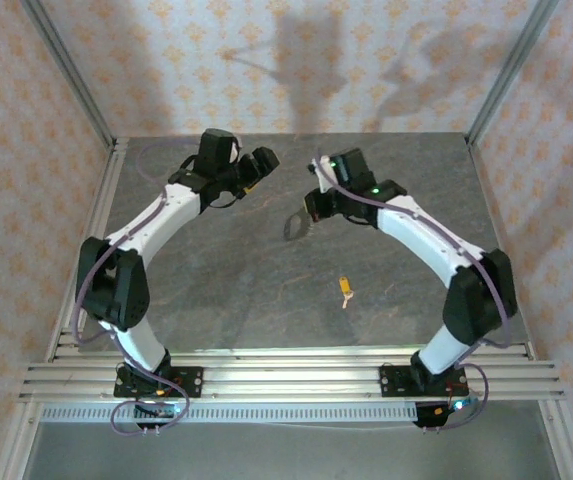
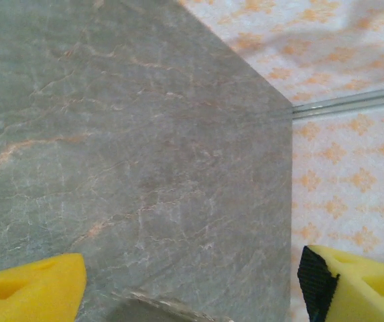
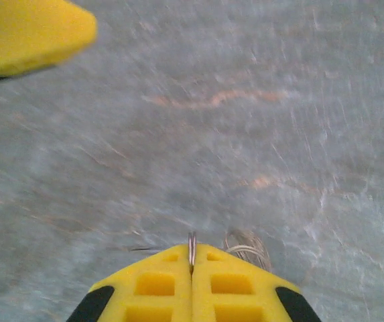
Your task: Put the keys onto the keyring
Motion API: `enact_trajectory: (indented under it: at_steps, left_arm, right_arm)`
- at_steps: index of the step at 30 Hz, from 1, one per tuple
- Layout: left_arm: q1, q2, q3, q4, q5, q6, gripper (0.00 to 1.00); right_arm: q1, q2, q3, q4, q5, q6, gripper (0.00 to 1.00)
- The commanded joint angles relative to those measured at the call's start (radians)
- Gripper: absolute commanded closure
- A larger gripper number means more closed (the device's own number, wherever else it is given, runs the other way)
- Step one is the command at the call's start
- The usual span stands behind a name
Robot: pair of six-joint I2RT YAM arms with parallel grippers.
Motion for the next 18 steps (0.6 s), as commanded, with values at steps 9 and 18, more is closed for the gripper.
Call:
enact_trajectory:
  at_steps: [9,18]
  left_arm:
    - [0.007,-0.172,-0.095,0.184,0.103,0.134,0.38]
    - [0.004,-0.183,-0.054,0.258,0.185,0.155,0.47]
  right_arm:
    - [-0.164,-0.144,-0.087,0.395,-0.437,0.294,1.00]
    - [-0.185,-0.175,-0.126,0.579,-0.600,0.438,1.00]
